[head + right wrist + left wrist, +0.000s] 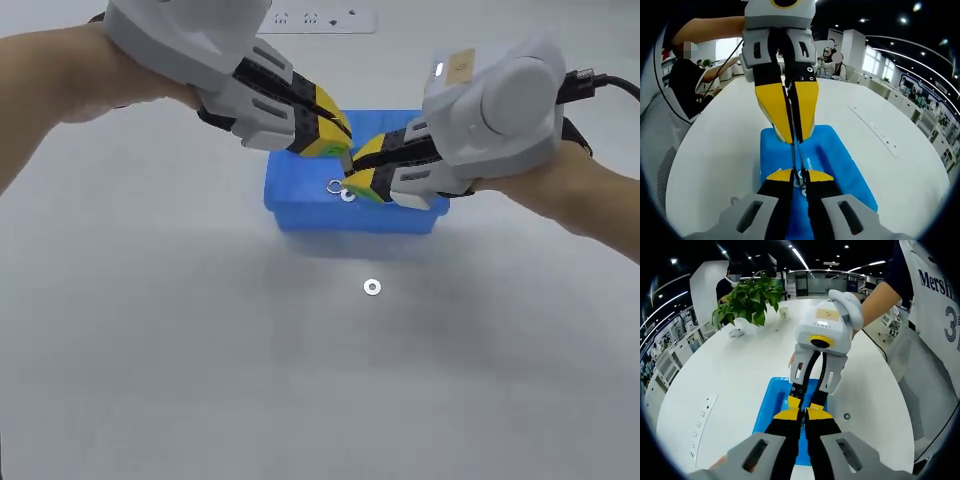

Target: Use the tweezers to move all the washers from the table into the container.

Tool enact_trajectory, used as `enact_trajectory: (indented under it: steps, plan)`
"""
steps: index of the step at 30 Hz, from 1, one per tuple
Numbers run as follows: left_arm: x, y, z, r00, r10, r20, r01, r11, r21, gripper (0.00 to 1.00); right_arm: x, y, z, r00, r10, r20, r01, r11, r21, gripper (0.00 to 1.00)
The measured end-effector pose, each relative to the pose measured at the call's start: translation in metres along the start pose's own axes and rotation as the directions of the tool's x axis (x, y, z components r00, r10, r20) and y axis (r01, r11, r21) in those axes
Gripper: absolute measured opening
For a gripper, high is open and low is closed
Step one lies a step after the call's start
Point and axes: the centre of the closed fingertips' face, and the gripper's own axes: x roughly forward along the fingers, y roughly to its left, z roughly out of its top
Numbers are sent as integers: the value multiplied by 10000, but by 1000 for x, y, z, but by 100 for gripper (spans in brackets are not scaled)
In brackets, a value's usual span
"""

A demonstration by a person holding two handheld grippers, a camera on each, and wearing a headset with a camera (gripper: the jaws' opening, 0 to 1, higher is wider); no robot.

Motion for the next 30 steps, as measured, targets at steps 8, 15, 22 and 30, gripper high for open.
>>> enact_trajectory:
  steps: [8, 15, 22, 30]
  plan:
    - [-5, -1, 6, 10000, 56, 18, -56, 9999, 124, 6, -5, 0, 6, 9999, -133, 49, 133, 9998, -155, 11]
    - [-12, -6, 16, 9998, 166, 103, -169, 9993, 331, 6, -16, 0, 15, 9994, -270, 225, 277, 9991, -319, 11]
    - [-20, -14, 30, 9995, 292, 139, -300, 9975, 645, 6, -30, 5, 27, 9984, -400, 400, 421, 9977, -532, 11]
    - [-28, -36, 45, 9995, 259, 185, -275, 9955, 911, 6, -48, 24, 36, 9987, -300, 419, 339, 9948, -957, 11]
